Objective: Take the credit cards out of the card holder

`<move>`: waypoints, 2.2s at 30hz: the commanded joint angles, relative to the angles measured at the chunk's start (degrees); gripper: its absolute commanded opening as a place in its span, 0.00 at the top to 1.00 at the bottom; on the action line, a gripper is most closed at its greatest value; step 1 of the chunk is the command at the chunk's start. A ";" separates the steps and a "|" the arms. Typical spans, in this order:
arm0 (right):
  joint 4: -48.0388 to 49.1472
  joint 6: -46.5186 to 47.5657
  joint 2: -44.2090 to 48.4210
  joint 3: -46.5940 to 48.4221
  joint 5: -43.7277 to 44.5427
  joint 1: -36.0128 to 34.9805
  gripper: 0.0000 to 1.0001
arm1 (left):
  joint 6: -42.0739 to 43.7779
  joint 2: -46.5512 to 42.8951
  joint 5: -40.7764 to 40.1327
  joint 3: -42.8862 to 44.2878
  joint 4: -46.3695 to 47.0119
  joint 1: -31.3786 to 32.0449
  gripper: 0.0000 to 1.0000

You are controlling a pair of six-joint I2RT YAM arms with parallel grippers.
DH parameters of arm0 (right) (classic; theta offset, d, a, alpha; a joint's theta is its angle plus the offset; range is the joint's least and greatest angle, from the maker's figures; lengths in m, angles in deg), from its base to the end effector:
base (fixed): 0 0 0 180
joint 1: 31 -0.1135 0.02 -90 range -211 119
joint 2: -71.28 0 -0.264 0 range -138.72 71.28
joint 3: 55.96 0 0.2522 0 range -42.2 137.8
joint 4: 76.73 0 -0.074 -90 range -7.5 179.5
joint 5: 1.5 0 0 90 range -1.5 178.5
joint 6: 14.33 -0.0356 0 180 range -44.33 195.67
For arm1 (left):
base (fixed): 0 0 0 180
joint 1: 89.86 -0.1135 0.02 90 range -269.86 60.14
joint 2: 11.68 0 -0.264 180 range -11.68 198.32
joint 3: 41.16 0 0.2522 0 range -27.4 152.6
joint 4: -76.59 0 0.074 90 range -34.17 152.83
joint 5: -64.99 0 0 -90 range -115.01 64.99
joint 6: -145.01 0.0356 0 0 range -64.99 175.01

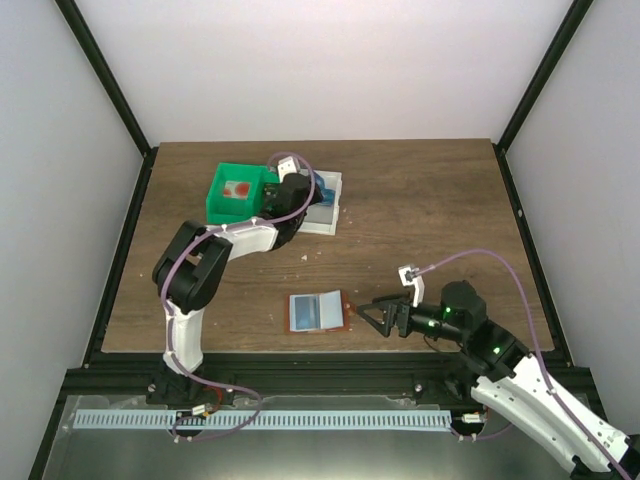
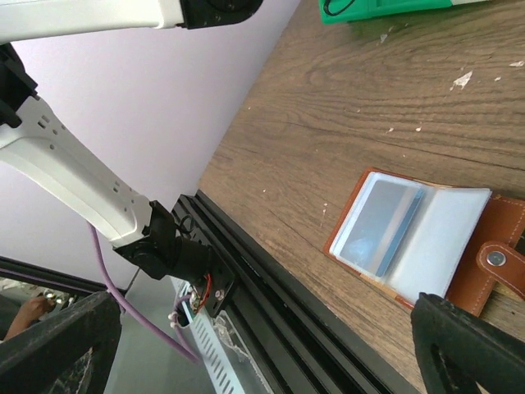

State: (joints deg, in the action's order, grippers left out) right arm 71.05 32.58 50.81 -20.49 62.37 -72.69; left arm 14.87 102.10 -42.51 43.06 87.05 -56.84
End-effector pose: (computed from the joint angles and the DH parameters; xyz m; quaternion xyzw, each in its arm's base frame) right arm 0.0773 0.0898 0.2397 -0.1245 0.7857 0.5240 0.3042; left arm 0.3813 -0.2351 0.1953 -0.1381 0.7981 -0.2421 0.5342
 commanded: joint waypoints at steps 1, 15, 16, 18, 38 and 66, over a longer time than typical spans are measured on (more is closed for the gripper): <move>-3.88 0.90 2.42 3.03 2.72 0.17 0.02 | 2.23 3.17 -2.34 1.87 1.93 -0.68 1.00; -5.45 0.73 3.55 2.92 4.98 0.15 0.01 | 1.81 8.10 4.44 3.81 5.41 -2.69 1.00; -5.37 0.73 3.59 2.94 5.22 0.18 0.01 | 1.74 8.44 4.67 4.05 5.34 -2.69 1.00; -5.57 0.79 3.51 3.18 5.59 0.20 0.00 | 1.93 9.31 5.28 4.81 5.12 -2.69 1.00; -5.38 1.76 3.31 3.85 4.49 0.17 0.00 | 6.40 9.90 9.48 9.68 -0.61 -2.72 1.00; 28.56 13.71 -57.62 27.31 14.19 13.71 0.35 | -2.18 -43.83 13.94 -24.52 -19.23 -3.22 1.00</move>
State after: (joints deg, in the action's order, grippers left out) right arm 91.33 44.67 1.30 1.30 83.31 -62.55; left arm 14.41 65.20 -30.51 23.49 72.76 -59.93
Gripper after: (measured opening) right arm 0.704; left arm 0.020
